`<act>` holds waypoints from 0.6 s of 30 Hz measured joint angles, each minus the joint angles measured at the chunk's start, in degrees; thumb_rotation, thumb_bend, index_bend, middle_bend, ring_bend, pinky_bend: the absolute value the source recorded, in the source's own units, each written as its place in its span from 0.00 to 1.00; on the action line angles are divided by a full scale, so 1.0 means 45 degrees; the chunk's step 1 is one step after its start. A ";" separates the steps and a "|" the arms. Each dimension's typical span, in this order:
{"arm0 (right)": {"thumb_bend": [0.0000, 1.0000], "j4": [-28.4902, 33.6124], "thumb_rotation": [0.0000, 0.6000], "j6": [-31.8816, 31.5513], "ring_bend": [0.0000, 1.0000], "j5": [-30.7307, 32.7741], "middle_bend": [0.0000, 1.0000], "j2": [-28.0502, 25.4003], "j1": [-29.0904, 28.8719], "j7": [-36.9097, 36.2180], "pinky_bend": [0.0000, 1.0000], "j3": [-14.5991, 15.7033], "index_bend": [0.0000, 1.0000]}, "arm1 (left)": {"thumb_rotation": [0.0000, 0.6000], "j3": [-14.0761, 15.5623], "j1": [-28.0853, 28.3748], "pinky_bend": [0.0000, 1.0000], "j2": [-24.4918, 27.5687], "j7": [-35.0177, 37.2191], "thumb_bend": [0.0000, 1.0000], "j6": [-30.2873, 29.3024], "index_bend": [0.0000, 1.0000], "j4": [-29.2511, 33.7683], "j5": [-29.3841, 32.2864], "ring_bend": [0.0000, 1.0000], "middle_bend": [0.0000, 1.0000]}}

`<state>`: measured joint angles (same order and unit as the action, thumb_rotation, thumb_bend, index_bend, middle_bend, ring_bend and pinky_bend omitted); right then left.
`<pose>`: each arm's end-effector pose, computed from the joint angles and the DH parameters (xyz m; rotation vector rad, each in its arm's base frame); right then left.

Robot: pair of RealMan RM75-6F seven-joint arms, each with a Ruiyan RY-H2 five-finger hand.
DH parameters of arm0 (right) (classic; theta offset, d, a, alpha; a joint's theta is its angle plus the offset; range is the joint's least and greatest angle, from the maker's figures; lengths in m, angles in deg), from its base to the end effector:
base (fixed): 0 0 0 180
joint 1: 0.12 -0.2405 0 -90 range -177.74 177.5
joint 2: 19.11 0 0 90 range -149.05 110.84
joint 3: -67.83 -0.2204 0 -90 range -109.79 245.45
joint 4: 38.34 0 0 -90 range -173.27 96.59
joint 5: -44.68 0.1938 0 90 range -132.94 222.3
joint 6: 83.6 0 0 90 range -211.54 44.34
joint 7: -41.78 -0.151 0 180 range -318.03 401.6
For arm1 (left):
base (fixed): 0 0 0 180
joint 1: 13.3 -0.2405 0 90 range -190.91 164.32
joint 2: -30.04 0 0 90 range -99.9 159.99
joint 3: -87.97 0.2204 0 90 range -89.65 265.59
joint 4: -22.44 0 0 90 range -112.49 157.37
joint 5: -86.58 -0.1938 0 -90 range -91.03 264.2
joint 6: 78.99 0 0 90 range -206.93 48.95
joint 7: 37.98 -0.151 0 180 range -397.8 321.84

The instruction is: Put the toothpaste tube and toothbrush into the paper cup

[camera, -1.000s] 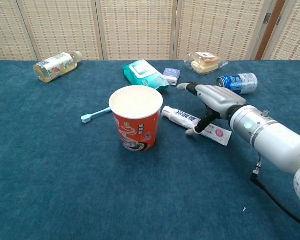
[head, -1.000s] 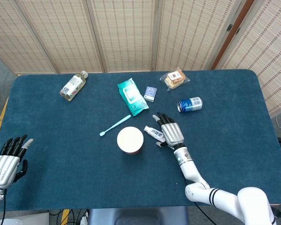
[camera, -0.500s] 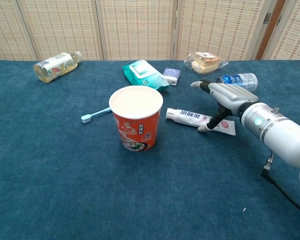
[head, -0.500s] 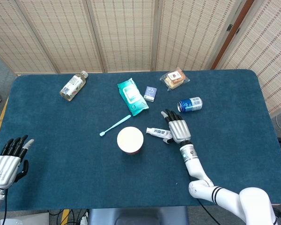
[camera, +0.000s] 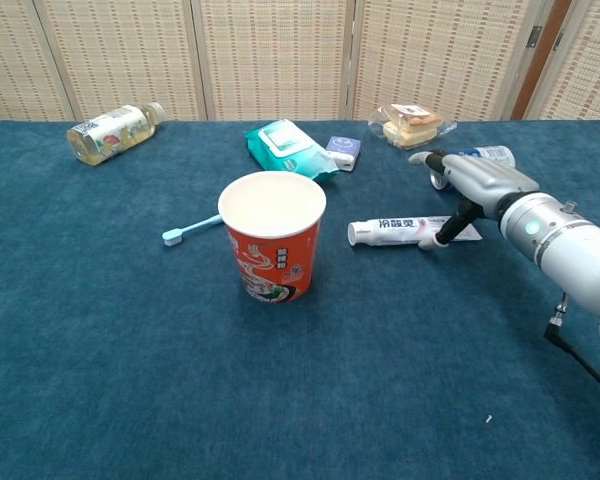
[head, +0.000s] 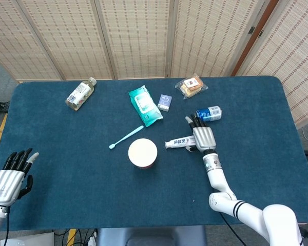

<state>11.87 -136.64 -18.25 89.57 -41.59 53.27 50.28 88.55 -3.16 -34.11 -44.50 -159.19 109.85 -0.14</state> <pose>-0.1770 -0.3670 -0.0370 1.5619 -1.0397 0.8656 -0.2804 0.1988 0.1463 -1.5780 -0.7777 -0.7364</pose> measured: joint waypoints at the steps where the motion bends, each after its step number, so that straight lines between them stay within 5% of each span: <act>1: 0.00 0.0127 1.00 0.0026 0.00 -0.0026 0.00 -0.0055 0.0001 -0.0064 0.17 0.0003 0.10 | 1.00 -0.0005 -0.0005 0.00 -0.0001 -0.0003 0.66 0.0003 0.06 0.0000 0.0004 0.00 0.00; 9: 0.07 0.1378 1.00 0.0815 0.00 0.0034 0.00 -0.0722 -0.0225 -0.0148 0.17 -0.0024 0.24 | 1.00 -0.0028 -0.0053 0.00 -0.0004 -0.0018 0.66 -0.0008 0.06 0.0016 -0.0019 0.00 0.00; 18: 0.17 0.2019 1.00 0.2050 0.00 0.1101 0.00 -0.1164 -0.0937 0.0829 0.14 -0.0165 0.29 | 1.00 -0.0067 -0.0121 0.00 0.0054 0.0000 0.66 -0.0081 0.07 0.0082 -0.0037 0.00 0.00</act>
<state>20.96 -127.41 -13.29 84.33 -45.80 57.00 49.54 88.25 -3.70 -33.87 -44.50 -159.55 110.21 -0.30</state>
